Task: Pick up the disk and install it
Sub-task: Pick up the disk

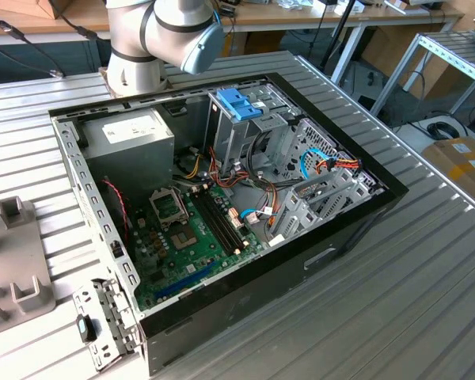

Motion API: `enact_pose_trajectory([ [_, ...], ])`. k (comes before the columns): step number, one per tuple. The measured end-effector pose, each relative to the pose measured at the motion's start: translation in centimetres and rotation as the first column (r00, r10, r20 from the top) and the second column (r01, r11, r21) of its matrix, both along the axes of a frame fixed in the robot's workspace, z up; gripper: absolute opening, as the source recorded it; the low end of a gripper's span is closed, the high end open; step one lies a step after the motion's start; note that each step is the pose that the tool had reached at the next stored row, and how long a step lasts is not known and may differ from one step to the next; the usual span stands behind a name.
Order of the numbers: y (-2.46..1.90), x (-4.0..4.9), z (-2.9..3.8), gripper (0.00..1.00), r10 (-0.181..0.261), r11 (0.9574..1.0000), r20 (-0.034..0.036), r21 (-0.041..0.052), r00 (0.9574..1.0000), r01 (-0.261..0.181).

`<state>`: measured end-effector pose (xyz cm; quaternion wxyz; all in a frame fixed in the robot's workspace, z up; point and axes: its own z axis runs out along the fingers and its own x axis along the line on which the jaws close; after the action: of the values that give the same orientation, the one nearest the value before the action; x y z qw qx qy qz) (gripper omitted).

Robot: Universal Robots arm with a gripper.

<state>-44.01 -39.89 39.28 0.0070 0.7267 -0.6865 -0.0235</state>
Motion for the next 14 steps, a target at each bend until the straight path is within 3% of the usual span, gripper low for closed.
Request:
enact_pose_trajectory([
  [14,0.0,0.0,0.0,0.11,0.046,0.9989,0.0,0.0,0.9989,-0.046],
])
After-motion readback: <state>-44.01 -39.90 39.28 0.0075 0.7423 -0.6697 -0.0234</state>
